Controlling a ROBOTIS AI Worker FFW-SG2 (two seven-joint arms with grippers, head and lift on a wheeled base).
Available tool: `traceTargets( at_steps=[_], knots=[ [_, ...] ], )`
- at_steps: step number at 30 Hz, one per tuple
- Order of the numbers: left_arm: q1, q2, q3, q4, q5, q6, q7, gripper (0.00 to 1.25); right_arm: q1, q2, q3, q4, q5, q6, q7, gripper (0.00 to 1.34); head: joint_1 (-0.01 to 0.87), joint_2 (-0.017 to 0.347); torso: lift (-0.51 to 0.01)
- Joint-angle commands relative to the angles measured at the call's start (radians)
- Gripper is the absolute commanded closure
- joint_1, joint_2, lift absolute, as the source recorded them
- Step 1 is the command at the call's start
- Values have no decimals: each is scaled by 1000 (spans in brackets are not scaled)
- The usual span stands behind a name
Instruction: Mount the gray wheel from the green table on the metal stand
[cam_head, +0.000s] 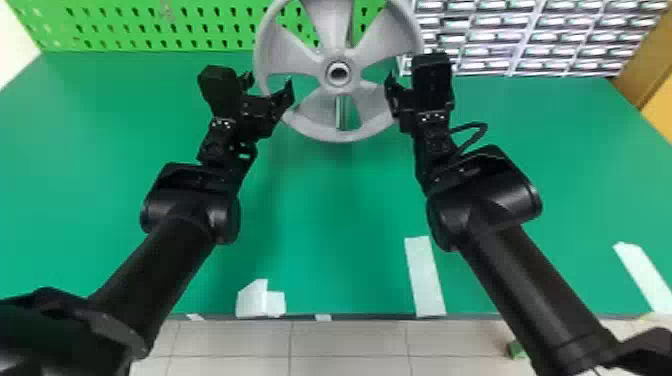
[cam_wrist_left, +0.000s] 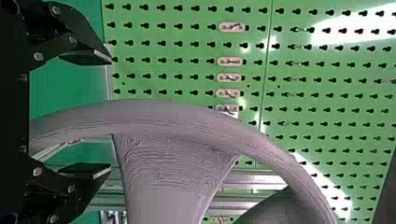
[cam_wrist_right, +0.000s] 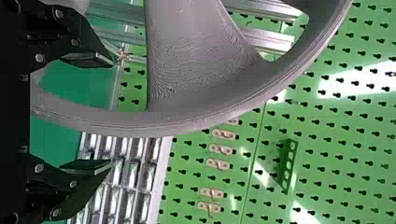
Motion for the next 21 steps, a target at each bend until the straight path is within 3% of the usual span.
traceTargets(
  at_steps=[1,21],
  knots=[
    [3,0,-5,-6,-5,0,0,391,0,-1,0,0,0,-3,3,450,867,52,-100],
    [36,2,22,-77,-44,22,0,372,8,2,-8,0,0,-18,4,401,867,52,-100]
  ],
)
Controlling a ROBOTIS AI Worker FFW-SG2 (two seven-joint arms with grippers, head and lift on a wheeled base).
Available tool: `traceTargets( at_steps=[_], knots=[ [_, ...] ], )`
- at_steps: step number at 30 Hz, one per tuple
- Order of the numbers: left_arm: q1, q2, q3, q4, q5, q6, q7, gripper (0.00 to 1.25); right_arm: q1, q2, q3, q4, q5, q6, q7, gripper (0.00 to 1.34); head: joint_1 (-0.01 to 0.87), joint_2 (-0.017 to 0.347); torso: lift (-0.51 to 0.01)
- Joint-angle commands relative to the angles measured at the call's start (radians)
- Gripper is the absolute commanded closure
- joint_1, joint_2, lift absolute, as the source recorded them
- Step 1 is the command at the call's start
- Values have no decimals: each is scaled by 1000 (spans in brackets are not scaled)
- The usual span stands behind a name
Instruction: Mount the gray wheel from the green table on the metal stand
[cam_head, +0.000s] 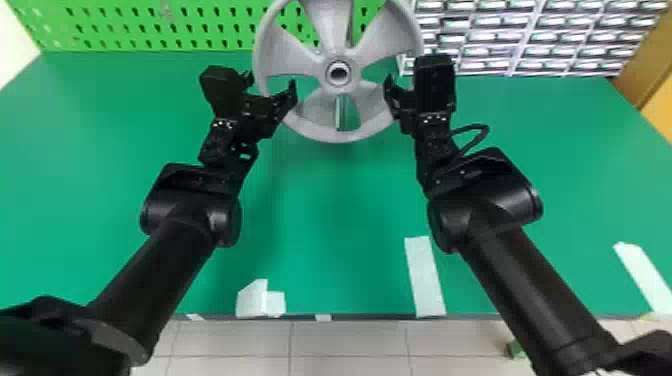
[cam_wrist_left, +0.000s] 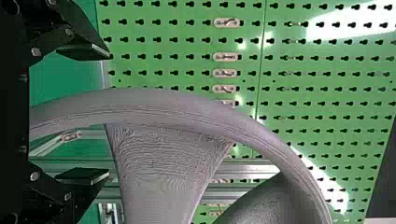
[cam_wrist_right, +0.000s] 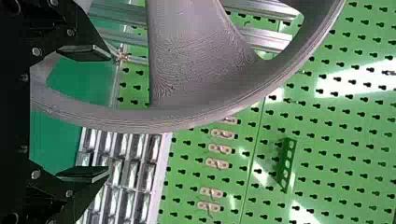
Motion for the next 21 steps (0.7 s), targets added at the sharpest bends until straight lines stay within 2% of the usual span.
traceTargets(
  at_steps=[1,15,21],
  knots=[
    [12,1,8,-27,-11,10,0,371,3,1,-2,-2,0,-3,0,400,867,52,-100],
    [85,6,50,-147,-39,47,0,372,52,-3,-18,-97,-17,-1,0,374,867,52,-100],
    [135,16,70,-236,-43,73,0,377,82,-6,-18,-149,-20,-3,2,374,867,52,-100]
  ],
)
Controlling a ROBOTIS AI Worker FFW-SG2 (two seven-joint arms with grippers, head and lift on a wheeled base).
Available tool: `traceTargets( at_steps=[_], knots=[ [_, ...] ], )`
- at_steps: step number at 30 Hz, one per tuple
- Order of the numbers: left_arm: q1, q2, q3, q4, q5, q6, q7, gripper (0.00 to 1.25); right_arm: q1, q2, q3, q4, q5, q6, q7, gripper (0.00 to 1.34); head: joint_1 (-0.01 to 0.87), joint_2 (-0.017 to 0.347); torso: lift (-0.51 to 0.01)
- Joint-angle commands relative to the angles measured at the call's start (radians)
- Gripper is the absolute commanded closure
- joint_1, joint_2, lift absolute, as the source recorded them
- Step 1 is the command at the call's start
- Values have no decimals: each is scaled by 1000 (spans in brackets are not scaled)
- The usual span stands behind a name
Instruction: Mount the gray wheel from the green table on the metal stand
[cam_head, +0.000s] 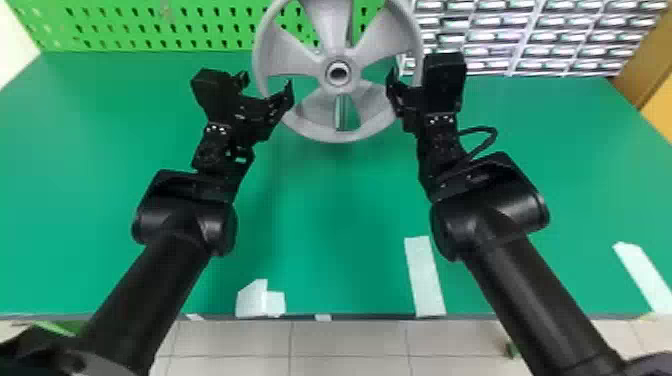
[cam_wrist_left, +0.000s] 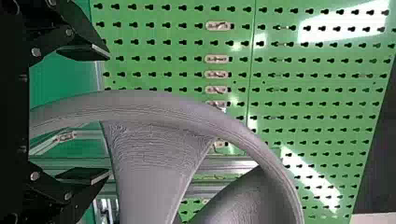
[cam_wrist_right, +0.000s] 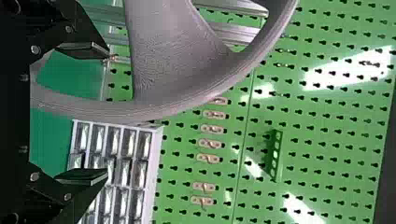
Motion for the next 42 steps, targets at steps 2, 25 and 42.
traceTargets(
  at_steps=[2,25,42],
  knots=[
    [55,6,27,-88,-2,26,0,377,34,-1,-5,-49,-1,0,0,374,867,52,-100],
    [272,12,184,-349,4,102,-9,378,163,-4,-82,-125,-20,-75,85,367,867,52,-100],
    [332,24,254,-418,6,153,-55,378,212,2,-160,-124,-54,-114,252,371,867,52,-100]
  ],
)
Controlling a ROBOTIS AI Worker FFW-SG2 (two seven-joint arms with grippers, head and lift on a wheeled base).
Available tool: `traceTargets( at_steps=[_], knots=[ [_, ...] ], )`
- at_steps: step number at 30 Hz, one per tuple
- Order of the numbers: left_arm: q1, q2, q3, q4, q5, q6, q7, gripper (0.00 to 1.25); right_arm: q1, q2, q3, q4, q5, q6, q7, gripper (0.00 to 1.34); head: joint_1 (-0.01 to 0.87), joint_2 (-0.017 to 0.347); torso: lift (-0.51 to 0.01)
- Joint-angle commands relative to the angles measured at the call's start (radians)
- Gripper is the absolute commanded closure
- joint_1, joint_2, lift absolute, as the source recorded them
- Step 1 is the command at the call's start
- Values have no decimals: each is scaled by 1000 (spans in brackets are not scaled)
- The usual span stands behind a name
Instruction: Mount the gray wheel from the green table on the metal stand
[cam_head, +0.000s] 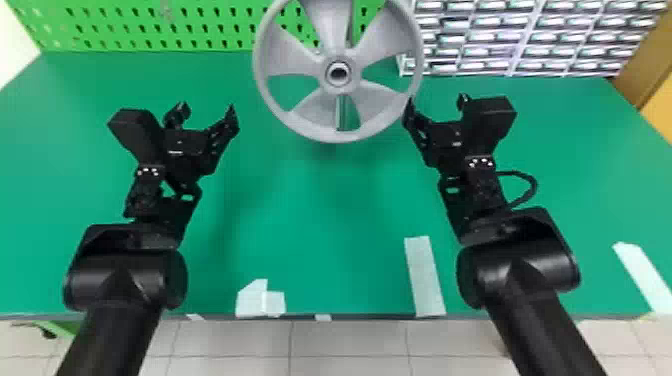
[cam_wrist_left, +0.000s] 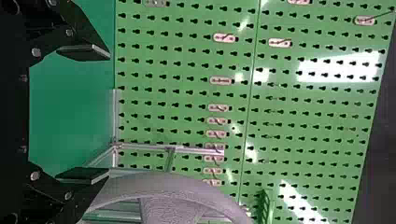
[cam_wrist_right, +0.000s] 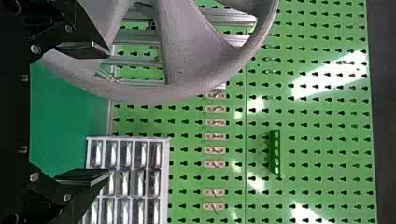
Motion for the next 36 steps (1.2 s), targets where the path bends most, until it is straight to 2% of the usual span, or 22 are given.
traceTargets(
  at_steps=[1,16,36],
  knots=[
    [10,0,14,-7,3,9,-12,378,11,2,-19,1,-10,-3,26,371,867,52,-100],
    [42,0,39,-18,6,15,-31,378,36,-3,-42,15,-27,-29,106,372,867,52,-100],
    [44,-1,58,-24,2,22,-37,378,48,4,-56,26,5,-49,112,374,867,52,-100]
  ],
)
